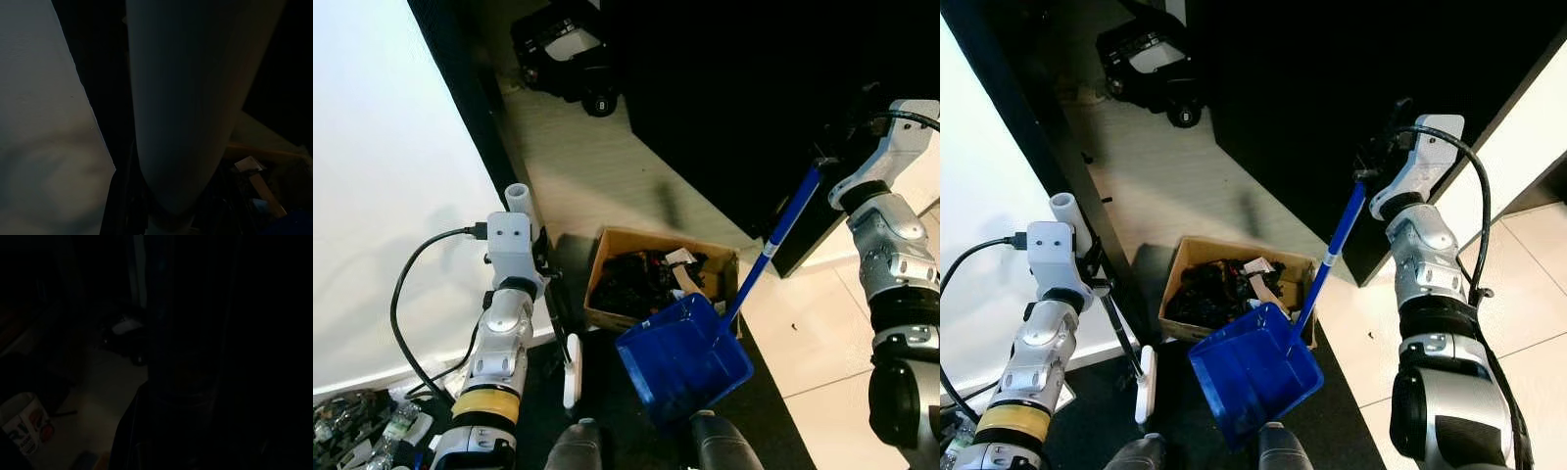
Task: Sweep floor
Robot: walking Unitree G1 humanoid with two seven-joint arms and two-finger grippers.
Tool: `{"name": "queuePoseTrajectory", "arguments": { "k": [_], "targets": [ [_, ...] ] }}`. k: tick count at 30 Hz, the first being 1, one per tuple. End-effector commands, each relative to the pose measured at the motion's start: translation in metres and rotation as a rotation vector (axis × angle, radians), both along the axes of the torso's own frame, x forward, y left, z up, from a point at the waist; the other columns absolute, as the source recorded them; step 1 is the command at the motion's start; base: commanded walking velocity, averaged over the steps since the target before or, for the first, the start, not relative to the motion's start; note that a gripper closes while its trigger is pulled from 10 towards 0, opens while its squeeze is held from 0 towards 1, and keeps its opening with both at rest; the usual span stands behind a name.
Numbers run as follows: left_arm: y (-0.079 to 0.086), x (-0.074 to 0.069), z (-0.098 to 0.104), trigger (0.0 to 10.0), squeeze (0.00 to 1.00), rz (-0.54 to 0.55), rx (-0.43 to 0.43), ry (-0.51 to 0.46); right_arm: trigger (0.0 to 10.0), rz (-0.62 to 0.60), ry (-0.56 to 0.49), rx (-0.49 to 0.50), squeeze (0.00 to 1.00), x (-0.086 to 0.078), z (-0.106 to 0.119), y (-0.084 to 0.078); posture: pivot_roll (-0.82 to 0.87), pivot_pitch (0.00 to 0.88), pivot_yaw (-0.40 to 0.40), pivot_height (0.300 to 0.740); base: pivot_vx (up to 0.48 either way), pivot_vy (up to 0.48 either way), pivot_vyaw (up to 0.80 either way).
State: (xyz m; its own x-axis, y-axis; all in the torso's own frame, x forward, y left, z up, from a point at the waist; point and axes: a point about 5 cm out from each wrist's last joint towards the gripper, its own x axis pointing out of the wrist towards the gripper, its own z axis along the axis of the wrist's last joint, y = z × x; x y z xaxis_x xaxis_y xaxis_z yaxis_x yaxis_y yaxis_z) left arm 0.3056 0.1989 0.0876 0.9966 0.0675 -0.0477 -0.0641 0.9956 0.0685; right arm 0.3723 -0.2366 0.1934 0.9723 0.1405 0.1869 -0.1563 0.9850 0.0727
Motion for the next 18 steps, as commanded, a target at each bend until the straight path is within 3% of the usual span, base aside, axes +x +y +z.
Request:
{"name": "queuePoseTrajectory", "arguments": {
  "k": [1, 18],
  "targets": [
    [0.000, 0.001, 0.001, 10.0, 0.00, -0.010, 0.013, 0.003, 10.0, 0.004, 0.006, 0.020, 0.00, -0.002, -0.002, 0.002, 0.00, 0.115, -0.019, 0.740, -0.244, 0.000, 0.00],
    [-0.004, -0.004, -0.002, 10.0, 0.00, -0.028, 0.011, 0.012, 10.0, 0.036, 0.214, 0.041, 0.00, -0.021, -0.062, 0.037, 0.00, 0.131, -0.019, 0.740, -0.329, 0.000, 0.00]
  ]
}}
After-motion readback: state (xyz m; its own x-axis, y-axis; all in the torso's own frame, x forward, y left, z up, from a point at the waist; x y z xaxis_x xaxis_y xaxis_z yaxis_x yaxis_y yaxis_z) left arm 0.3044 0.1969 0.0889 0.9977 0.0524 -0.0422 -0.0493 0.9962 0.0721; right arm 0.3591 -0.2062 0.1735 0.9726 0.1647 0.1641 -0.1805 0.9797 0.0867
